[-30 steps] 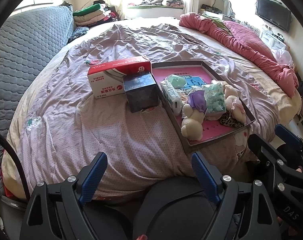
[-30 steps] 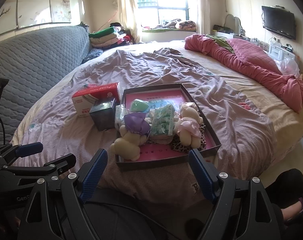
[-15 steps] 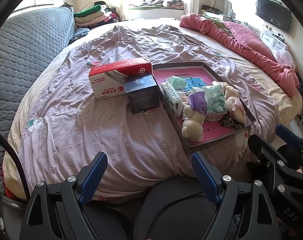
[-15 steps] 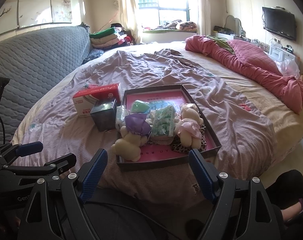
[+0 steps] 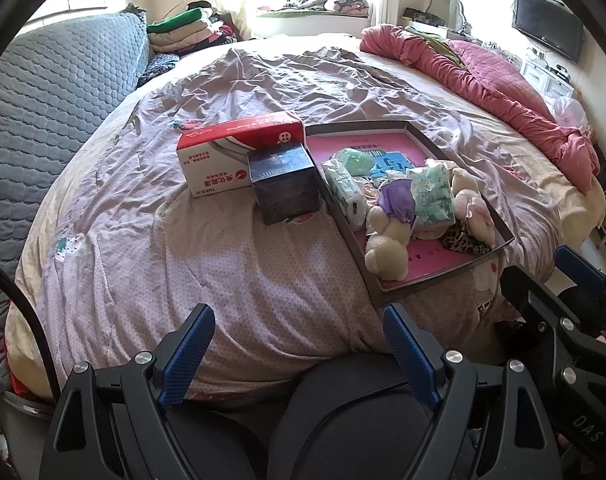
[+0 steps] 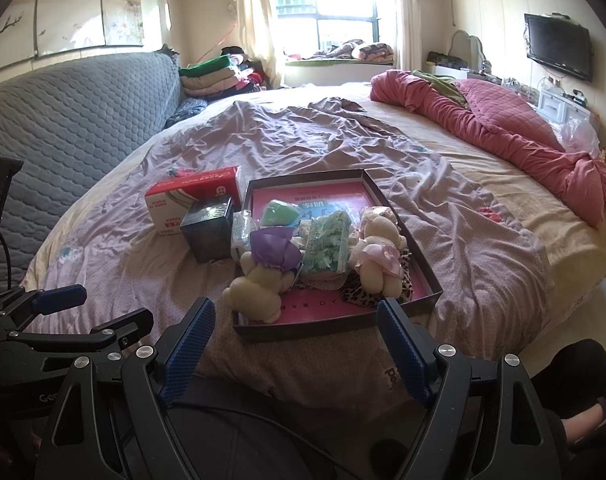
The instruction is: Organize soft objects
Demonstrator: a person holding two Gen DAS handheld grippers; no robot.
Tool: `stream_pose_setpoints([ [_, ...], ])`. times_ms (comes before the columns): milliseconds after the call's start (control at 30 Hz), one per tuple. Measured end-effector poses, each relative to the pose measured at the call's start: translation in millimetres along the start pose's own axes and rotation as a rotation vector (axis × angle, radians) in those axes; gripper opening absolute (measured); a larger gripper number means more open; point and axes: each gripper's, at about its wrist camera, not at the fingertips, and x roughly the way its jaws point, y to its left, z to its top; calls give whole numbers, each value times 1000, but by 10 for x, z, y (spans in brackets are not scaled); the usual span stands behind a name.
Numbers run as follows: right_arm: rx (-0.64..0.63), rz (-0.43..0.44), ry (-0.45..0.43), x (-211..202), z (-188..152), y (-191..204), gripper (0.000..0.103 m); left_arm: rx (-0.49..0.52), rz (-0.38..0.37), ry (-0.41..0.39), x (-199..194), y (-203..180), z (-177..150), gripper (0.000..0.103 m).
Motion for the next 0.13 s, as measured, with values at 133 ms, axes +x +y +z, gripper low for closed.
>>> stream_pose_setpoints([
  [133,4,-2,2,6,-5,-11,84,-1,-14,-4,42,12,-9,86],
])
